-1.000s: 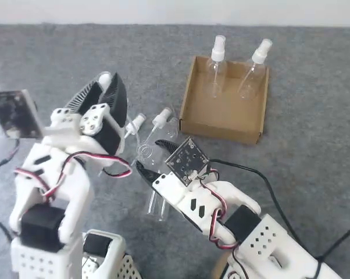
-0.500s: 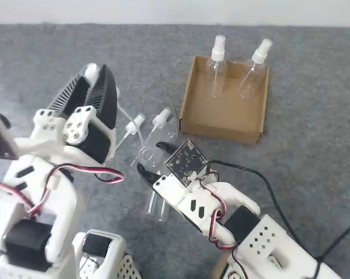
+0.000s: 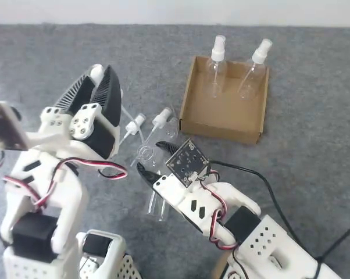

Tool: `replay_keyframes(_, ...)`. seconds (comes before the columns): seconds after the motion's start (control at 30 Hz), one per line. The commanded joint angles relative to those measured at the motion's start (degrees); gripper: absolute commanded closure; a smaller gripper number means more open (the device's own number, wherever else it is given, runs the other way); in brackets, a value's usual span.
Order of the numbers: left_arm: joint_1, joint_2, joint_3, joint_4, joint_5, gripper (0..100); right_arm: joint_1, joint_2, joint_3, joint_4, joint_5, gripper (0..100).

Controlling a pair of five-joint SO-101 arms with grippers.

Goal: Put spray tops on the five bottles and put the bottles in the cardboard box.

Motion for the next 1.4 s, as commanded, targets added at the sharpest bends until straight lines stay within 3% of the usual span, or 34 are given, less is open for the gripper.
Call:
replay_keyframes(0.0, 0.3, -0.6, 1.7, -0.8, -0.4, 99, 0.3, -1.8, -1.0, -1.2, 0.5, 99.2)
replay_keyframes(0.23, 6.1, -0.6, 7.1, 8.4, -2.5, 99, 0.5, -1.8, -1.0, -1.4, 0.5, 99.2)
replay_keyframes(0.4, 9.6, -0.6, 12.9, 8.4, -8.6, 99, 0.7, -1.9, -1.0, -1.4, 0.3, 99.2)
replay_keyframes(0.53, 8.3, -0.6, 17.3, 7.9, -10.7, 99, 2.9, -1.9, -1.4, -1.5, 0.1, 99.2)
replay_keyframes(0.67, 8.1, -0.6, 19.1, 7.9, -11.0, 99, 5.6, -1.9, -1.9, -1.5, -0.3, 99.2)
replay_keyframes(0.83, 8.3, -0.6, 23.4, 3.3, -10.9, 99, 6.0, -1.9, -0.9, -4.3, -6.2, 99.2)
replay_keyframes(1.37, 8.3, -0.6, 26.9, 1.2, -5.4, 99, 6.2, -1.9, 1.9, -11.2, -6.6, 99.2)
